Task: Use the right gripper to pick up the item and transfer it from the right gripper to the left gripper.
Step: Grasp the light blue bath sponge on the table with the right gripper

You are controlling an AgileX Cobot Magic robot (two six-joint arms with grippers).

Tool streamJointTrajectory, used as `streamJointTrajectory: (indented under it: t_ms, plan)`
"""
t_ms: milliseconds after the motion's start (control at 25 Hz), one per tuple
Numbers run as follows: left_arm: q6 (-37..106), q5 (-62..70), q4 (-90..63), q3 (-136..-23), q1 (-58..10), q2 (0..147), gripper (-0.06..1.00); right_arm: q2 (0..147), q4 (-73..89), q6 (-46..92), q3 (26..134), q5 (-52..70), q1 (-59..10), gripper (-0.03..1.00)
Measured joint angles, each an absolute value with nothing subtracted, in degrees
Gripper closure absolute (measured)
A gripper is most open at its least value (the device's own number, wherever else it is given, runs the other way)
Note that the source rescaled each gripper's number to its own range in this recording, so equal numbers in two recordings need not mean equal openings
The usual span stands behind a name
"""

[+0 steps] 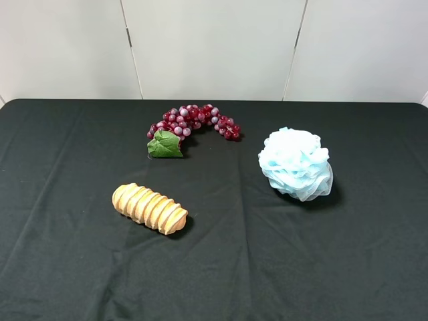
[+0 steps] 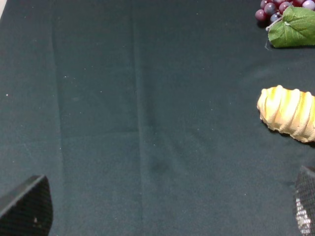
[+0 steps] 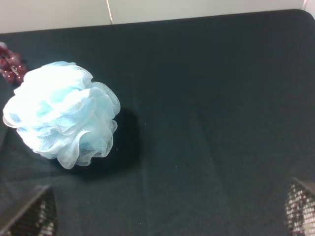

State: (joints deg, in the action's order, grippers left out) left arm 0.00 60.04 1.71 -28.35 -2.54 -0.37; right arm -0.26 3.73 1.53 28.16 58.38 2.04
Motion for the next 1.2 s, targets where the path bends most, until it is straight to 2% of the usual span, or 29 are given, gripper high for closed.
streamJointTrajectory:
  t_ms: [1200]
  plan:
    - [0.0, 60.0, 1.7, -28.3, -2.5, -0.4, -0.03, -0.3, 4.3, 0.9, 28.2, 58.4, 2.0, -0.03]
